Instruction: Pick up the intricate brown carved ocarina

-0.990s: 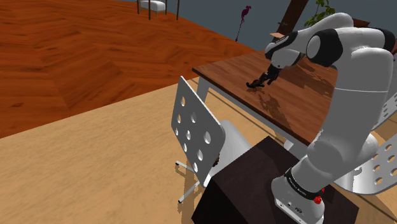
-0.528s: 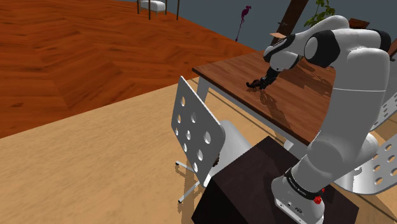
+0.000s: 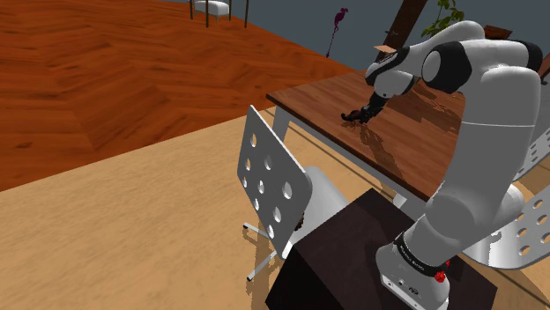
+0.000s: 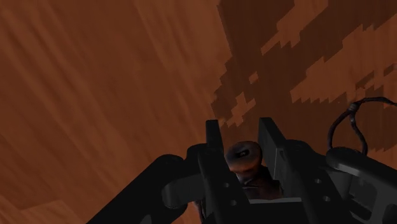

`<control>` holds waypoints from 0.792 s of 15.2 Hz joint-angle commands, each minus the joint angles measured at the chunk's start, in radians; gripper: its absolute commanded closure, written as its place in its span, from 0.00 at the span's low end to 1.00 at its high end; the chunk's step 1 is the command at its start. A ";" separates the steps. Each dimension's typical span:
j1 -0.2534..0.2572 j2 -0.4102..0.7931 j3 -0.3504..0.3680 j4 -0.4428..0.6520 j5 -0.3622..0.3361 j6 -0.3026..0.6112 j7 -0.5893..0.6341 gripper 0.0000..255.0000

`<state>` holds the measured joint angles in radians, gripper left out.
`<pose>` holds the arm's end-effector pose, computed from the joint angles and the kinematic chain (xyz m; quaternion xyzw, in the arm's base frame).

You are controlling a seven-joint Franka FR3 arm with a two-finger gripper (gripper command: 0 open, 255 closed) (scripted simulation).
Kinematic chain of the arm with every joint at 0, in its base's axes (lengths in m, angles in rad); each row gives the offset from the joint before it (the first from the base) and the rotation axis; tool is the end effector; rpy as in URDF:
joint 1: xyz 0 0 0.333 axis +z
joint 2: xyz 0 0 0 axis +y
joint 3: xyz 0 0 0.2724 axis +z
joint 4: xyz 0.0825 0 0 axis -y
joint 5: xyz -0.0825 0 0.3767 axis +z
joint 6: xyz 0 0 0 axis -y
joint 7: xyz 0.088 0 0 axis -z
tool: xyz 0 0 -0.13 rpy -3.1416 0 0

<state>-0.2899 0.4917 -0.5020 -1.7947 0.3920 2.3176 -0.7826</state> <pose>0.4686 -0.4336 0.2566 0.9928 -0.0998 0.0644 0.0126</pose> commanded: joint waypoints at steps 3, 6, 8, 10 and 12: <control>0.007 -0.025 -0.012 0.013 -0.019 -0.035 0.014 1.00; 0.013 -0.045 -0.021 0.025 -0.035 -0.065 0.025 1.00; 0.016 -0.058 -0.027 0.034 -0.046 -0.085 0.033 1.00; 0.020 -0.071 -0.032 0.045 -0.056 -0.106 0.040 1.00; 0.022 -0.082 -0.037 0.056 -0.065 -0.127 0.047 1.00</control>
<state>-0.2692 0.4136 -0.5370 -1.7467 0.3314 2.2018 -0.7398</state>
